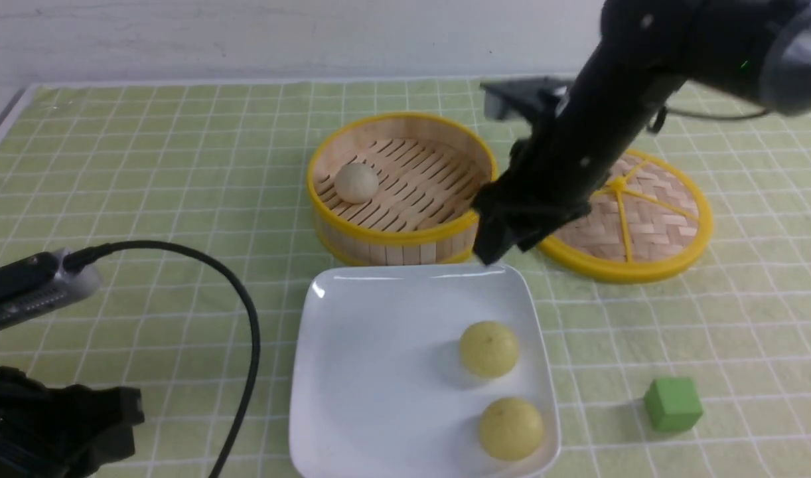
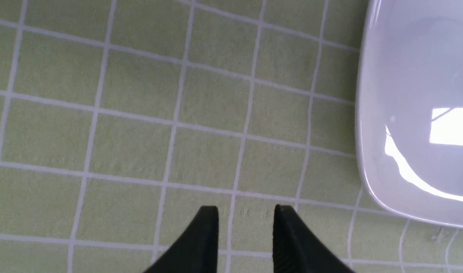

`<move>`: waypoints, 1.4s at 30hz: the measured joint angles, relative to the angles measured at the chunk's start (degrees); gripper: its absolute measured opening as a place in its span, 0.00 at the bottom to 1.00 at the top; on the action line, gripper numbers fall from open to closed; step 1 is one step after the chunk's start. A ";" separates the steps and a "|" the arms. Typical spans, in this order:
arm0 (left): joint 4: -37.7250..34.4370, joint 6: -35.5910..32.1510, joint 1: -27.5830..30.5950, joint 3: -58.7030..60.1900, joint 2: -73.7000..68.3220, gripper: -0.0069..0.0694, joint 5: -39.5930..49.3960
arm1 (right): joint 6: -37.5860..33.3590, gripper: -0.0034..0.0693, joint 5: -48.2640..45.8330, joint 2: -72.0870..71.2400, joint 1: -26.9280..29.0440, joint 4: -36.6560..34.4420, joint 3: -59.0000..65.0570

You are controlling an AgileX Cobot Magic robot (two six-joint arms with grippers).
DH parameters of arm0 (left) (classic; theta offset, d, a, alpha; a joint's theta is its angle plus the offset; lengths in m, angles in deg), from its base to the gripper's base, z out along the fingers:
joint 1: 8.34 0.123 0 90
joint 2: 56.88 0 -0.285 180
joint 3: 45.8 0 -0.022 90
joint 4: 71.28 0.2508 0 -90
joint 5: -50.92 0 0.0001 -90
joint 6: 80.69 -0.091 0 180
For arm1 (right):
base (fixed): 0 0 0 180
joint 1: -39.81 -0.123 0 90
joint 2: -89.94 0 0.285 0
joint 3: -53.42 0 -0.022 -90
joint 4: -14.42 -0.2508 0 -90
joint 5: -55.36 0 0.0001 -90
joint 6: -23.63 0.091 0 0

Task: Put the steamed buns into the plate on the green tablecloth.
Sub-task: 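Reach into the bamboo steamer and grasp a bun with the left gripper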

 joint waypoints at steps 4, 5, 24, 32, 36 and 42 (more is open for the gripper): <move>0.00 0.00 0.00 -0.12 -0.25 0.37 -2.80 | 2.43 0.19 -1.36 -6.57 2.35 5.10 -0.50; -0.07 0.00 0.00 -0.38 -0.62 0.35 -3.02 | 2.99 0.13 -1.47 -8.20 2.58 6.19 0.04; -11.57 -14.32 -12.31 -41.75 -42.51 0.10 7.48 | 13.20 0.03 13.90 -59.96 2.88 12.64 58.15; -0.81 3.01 -14.80 -79.08 -66.10 0.37 16.10 | 13.29 0.03 16.51 -64.67 2.88 11.92 64.91; 2.82 6.25 -14.80 -94.19 -76.44 0.51 20.40 | 13.29 0.04 17.72 -64.67 2.88 12.04 64.96; 5.59 6.69 -14.80 -108.49 -86.75 0.57 21.73 | 13.29 0.04 18.16 -64.67 2.88 12.15 64.96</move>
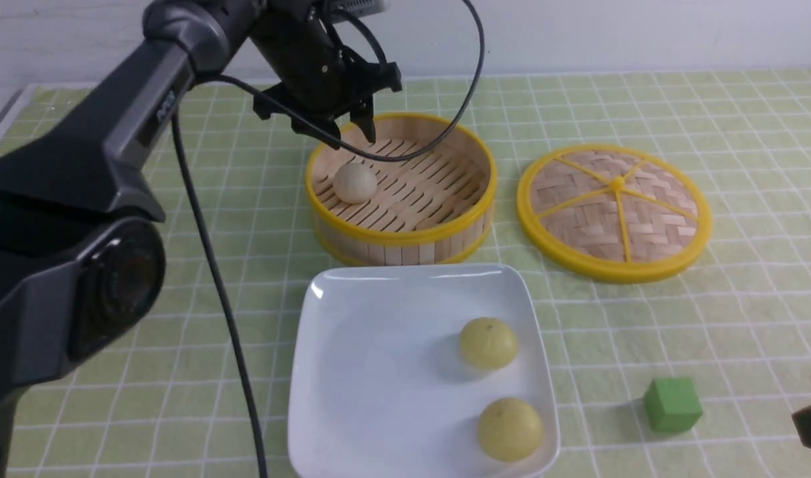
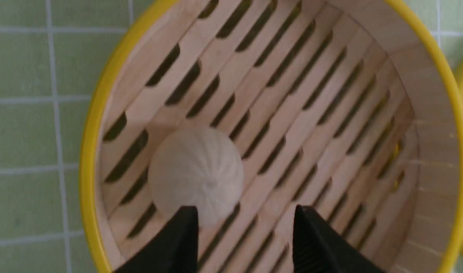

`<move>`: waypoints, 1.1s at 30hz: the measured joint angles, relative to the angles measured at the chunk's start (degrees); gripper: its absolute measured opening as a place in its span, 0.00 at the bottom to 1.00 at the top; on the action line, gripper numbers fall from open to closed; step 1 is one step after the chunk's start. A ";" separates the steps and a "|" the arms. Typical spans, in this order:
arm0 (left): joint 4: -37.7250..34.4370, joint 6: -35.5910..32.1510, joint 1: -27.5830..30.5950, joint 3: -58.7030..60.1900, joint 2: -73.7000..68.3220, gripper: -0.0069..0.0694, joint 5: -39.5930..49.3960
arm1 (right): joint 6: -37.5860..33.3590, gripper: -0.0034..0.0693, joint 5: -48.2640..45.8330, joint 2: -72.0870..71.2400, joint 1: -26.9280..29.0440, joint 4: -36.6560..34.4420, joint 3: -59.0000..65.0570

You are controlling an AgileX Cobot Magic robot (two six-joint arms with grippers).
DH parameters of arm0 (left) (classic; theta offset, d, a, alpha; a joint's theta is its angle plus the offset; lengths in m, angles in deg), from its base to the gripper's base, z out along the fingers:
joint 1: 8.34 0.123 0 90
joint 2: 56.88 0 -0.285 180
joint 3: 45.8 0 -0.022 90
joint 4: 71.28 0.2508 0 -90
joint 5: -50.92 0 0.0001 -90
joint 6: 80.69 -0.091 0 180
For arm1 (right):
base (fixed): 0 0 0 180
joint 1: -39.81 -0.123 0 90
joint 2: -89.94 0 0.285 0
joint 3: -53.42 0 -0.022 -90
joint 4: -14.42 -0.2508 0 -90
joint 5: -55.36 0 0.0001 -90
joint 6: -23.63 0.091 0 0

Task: Put the steamed buns into the plate on the green tablecloth.
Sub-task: 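Reach into the bamboo steamer and grasp a bun with the left gripper, then carry the bun from the bamboo steamer to the plate with the left gripper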

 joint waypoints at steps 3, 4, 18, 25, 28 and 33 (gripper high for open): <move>2.39 0.00 0.00 -3.02 -3.55 0.58 0.07 | 0.00 0.04 0.06 0.00 0.00 0.00 0.00; 4.63 0.04 0.00 -3.36 -4.89 0.58 -0.06 | 0.00 0.04 0.13 0.00 0.00 0.00 0.00; 2.04 0.12 -0.17 -5.03 -7.43 0.13 0.60 | 0.03 0.05 0.62 0.00 0.00 0.00 0.00; 0.15 -2.66 -0.48 -8.44 3.18 0.12 2.49 | 0.03 0.05 -1.55 0.00 0.00 0.06 0.00; -2.28 -4.83 -0.55 -4.39 10.51 0.12 2.49 | 0.03 0.05 -2.60 0.00 0.00 0.84 0.00; -7.56 -6.81 -1.86 17.35 22.51 0.12 2.49 | 0.03 0.06 -3.46 -0.06 0.00 1.97 0.00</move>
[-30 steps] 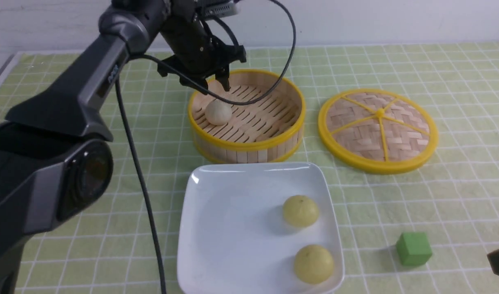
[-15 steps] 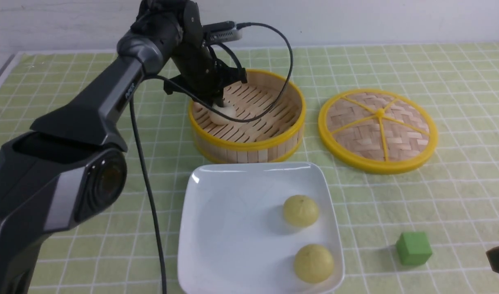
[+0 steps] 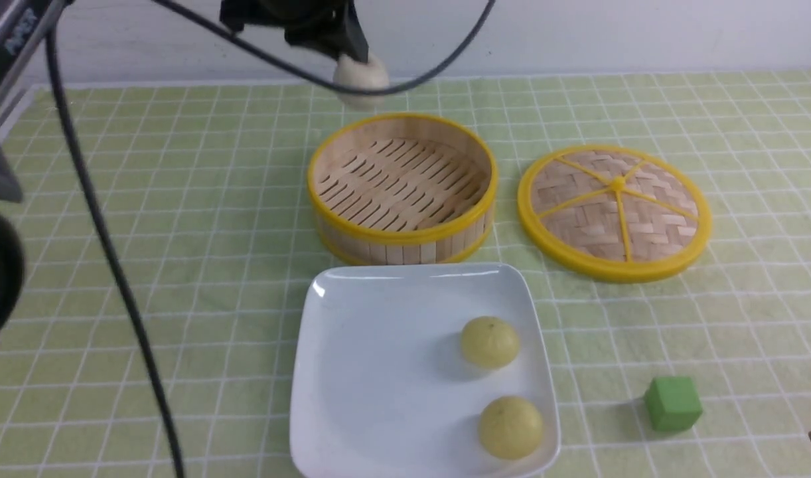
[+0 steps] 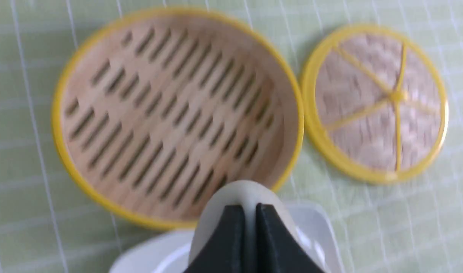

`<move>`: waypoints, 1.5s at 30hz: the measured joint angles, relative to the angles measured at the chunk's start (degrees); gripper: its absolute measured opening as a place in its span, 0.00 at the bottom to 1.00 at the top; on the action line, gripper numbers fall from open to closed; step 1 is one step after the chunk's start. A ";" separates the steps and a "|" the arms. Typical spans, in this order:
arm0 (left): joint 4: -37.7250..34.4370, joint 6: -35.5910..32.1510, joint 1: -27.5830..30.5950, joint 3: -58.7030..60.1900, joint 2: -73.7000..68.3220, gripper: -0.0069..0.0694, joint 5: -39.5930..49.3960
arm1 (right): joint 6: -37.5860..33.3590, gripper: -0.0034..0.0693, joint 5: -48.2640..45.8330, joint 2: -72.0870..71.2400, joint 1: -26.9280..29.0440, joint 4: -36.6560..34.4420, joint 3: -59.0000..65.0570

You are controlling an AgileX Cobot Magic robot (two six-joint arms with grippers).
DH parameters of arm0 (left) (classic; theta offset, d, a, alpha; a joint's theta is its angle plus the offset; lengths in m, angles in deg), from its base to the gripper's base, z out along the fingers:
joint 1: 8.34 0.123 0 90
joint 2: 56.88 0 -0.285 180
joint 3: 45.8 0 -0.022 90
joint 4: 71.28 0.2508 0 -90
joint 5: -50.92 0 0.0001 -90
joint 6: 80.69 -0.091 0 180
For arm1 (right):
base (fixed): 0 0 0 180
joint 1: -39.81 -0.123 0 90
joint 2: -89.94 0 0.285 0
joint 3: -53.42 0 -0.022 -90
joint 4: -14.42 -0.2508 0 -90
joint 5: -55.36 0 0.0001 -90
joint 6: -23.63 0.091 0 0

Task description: Put the steamed buns into the plate on the green tablecloth.

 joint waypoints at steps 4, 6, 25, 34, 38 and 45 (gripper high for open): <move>-0.13 -2.27 -5.97 25.35 6.57 0.12 -0.44 | 0.00 0.06 0.31 0.00 0.00 -0.02 0.00; -0.13 -2.19 -8.27 32.06 7.03 0.13 -2.82 | 0.00 0.06 0.67 0.00 0.00 -0.02 0.00; 8.14 7.29 -11.80 45.65 5.05 0.65 -21.40 | 3.60 0.08 -10.39 -18.17 0.00 4.20 0.00; 17.58 7.68 -11.80 37.15 6.09 0.74 -13.28 | 11.49 0.08 1.66 -36.37 0.00 9.51 3.20; 17.72 7.68 -11.80 36.95 6.10 0.74 -12.40 | 11.56 0.08 19.48 -37.57 0.00 9.65 12.01; 17.88 7.68 -11.80 36.95 6.10 0.72 -12.21 | 11.60 0.08 31.84 -36.53 0.00 9.65 21.20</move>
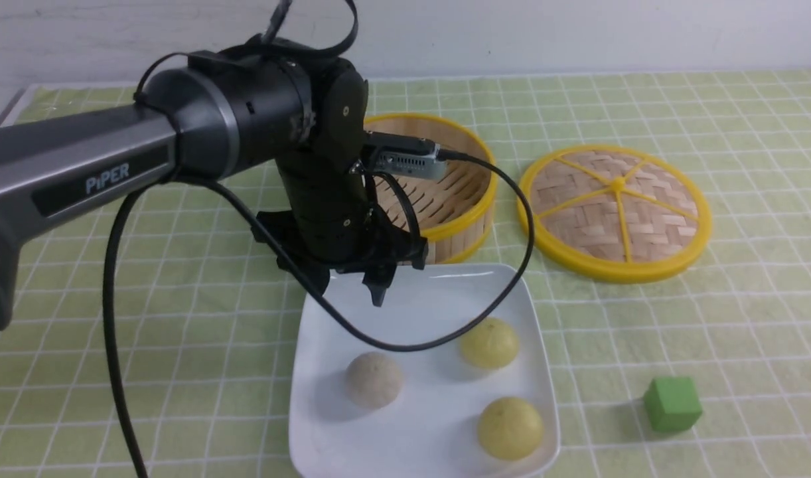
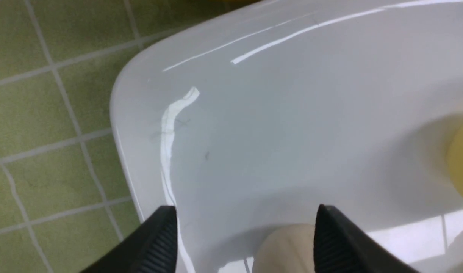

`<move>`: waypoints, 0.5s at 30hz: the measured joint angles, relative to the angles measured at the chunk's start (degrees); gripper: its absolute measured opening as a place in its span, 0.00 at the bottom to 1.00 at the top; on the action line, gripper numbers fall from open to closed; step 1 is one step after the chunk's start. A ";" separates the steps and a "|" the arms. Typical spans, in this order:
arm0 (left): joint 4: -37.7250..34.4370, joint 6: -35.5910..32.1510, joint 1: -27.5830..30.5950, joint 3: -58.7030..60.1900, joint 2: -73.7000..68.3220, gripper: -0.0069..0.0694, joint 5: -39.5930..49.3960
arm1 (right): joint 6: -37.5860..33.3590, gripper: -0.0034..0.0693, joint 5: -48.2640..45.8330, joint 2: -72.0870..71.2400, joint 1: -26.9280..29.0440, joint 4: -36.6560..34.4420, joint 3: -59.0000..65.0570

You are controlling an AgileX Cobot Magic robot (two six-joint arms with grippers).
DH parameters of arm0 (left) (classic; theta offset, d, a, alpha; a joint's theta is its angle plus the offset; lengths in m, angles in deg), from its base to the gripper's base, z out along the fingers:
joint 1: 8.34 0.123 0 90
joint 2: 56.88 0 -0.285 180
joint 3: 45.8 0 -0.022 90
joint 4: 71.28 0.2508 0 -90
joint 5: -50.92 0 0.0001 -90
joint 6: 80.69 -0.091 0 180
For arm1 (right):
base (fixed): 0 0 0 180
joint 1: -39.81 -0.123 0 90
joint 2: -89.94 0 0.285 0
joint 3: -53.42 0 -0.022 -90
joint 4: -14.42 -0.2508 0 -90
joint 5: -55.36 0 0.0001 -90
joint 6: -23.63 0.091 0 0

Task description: Put the steamed buns into the plate on the green tablecloth.

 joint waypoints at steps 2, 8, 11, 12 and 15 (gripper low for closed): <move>0.00 0.00 0.00 0.00 0.00 0.68 0.00 | 0.00 0.08 -0.25 0.00 0.00 0.00 0.06; 0.00 0.00 0.00 0.00 0.00 0.47 0.02 | -0.59 0.08 -2.37 0.00 0.00 -1.95 0.28; 0.00 0.00 0.00 0.00 0.00 0.38 0.13 | -3.16 0.08 -2.42 0.00 0.00 -4.32 0.28; 0.00 -0.10 0.00 0.00 0.00 0.31 0.30 | -5.27 0.08 -2.42 0.00 0.00 -6.14 0.28; 0.00 -0.22 0.00 0.00 0.00 0.23 0.66 | -7.84 0.08 -2.42 0.00 0.00 -8.02 0.28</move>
